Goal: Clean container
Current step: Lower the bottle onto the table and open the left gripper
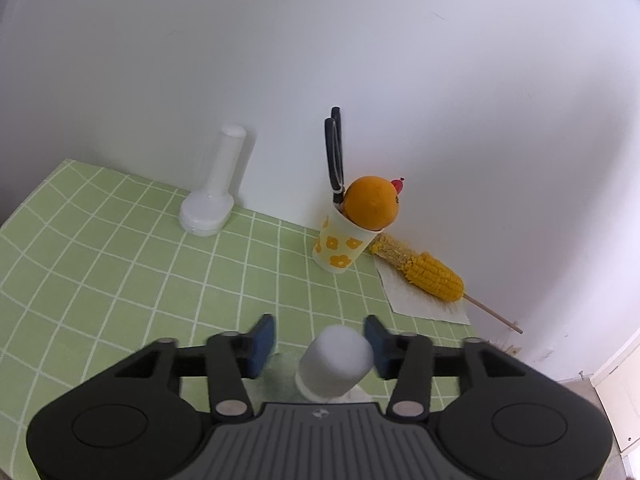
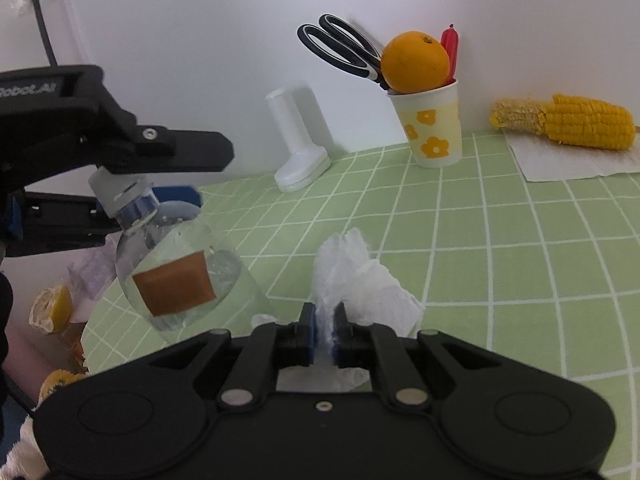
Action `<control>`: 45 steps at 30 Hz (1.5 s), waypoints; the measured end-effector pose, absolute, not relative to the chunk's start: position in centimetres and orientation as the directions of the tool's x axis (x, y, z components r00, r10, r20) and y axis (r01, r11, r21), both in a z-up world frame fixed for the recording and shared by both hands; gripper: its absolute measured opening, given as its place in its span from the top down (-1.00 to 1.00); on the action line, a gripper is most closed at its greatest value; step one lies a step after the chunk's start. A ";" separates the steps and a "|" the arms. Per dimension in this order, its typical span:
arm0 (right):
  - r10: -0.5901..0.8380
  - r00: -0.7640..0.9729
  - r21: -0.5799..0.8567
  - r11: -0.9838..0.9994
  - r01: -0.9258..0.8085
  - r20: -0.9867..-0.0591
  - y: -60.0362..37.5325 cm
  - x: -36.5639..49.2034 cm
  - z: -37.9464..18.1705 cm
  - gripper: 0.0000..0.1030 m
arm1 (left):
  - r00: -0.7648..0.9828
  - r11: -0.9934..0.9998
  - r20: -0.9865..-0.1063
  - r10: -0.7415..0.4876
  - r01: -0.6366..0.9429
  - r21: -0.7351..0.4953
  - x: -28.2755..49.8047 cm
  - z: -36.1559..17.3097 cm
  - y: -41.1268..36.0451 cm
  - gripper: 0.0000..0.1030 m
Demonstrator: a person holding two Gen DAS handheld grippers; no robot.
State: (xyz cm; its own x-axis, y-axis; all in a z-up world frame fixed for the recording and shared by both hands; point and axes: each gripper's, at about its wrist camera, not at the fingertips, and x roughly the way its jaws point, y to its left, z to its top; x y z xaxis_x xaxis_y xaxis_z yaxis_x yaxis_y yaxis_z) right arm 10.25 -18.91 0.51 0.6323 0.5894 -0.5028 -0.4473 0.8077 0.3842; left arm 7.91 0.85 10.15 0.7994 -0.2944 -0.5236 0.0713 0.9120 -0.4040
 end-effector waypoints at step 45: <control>0.613 0.661 0.617 0.736 -0.279 -0.432 -25.0 9.4 -1.2 0.91 | 0.826 0.948 -0.476 -0.303 0.312 -0.061 6.7 4.2 -3.9 -0.40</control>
